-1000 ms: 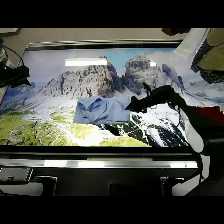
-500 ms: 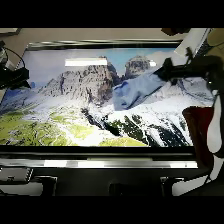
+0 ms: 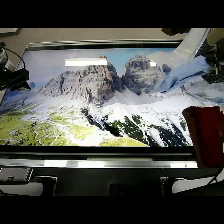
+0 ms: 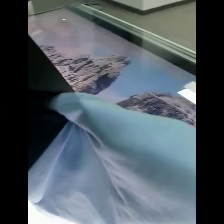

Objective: Fold the clothes and pants, and hang the long-sleeved shirts on hangers.

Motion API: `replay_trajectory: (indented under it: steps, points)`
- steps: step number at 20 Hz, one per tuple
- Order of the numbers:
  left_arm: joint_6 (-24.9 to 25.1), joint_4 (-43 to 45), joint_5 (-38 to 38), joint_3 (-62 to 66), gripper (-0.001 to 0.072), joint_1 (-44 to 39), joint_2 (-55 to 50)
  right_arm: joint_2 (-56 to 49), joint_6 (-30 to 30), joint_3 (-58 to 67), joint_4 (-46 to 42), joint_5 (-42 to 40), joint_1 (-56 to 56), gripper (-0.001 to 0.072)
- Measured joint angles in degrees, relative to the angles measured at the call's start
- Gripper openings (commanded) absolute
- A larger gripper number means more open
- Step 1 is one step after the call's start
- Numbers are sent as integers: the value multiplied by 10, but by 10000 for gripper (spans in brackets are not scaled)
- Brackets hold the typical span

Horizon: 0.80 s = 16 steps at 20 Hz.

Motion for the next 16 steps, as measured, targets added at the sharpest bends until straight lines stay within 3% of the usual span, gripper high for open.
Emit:
replay_trajectory:
  steps: [10,16]
  points:
    - [0,0,-3,0,17,0,0,59,206,5,-178,37,-68,40]
    - [0,0,-7,0,17,0,0,84,247,6,-249,-43,-74,39]
